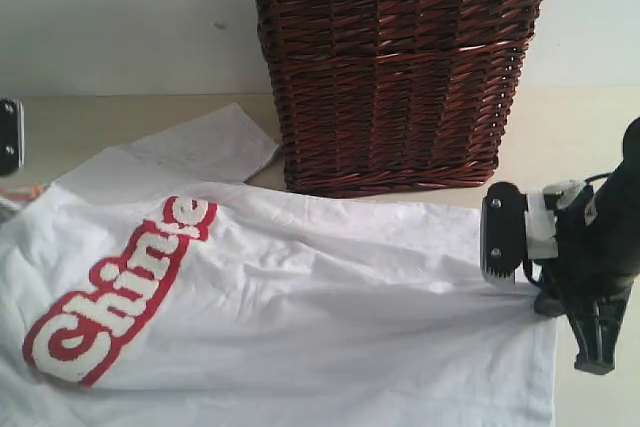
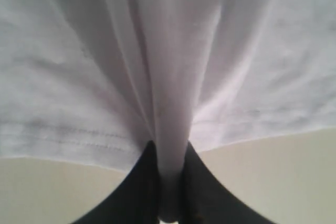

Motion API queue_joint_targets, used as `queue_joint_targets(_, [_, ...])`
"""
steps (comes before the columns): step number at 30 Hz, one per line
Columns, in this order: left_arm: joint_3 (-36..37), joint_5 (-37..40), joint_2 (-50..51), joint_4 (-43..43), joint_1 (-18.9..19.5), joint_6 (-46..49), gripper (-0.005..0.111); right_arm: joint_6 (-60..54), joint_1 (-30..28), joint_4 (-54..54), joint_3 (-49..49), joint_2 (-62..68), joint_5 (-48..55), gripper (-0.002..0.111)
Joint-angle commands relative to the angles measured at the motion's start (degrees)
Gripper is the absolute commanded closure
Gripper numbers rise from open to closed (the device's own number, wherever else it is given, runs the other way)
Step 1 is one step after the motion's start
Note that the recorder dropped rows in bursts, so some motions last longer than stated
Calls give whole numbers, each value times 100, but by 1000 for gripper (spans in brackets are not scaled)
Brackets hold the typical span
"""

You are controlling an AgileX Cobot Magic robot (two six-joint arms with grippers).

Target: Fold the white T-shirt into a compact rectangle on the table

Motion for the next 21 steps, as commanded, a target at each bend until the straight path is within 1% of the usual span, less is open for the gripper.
queue_joint_targets(1, [-10, -119, -1290, -325, -9, -836, 107, -120, -16, 1, -397, -881, 868, 108])
queue_joint_targets(6, [-10, -153, -2710, -325, -9, -2118, 107, -120, -16, 144, -852, -1987, 1705, 108])
queue_joint_targets(9, [-10, -158, -3477, -325, -9, -2685, 107, -120, -16, 173, -965, -2678, 2102, 108])
queue_joint_targets(15, [-10, -19, -4621, -325, -9, -3308, 107, -51, -16, 101, -993, -3795, 2585, 108])
queue_joint_targets(18, [-10, 211, -5050, -325, -9, -3678, 107, -8, -16, 417, -993, -4204, 2638, 108])
queue_joint_targets(21, [-10, 506, -5412, -265, -9, -3839, 107, 167, -16, 688, -993, -4528, 2646, 108])
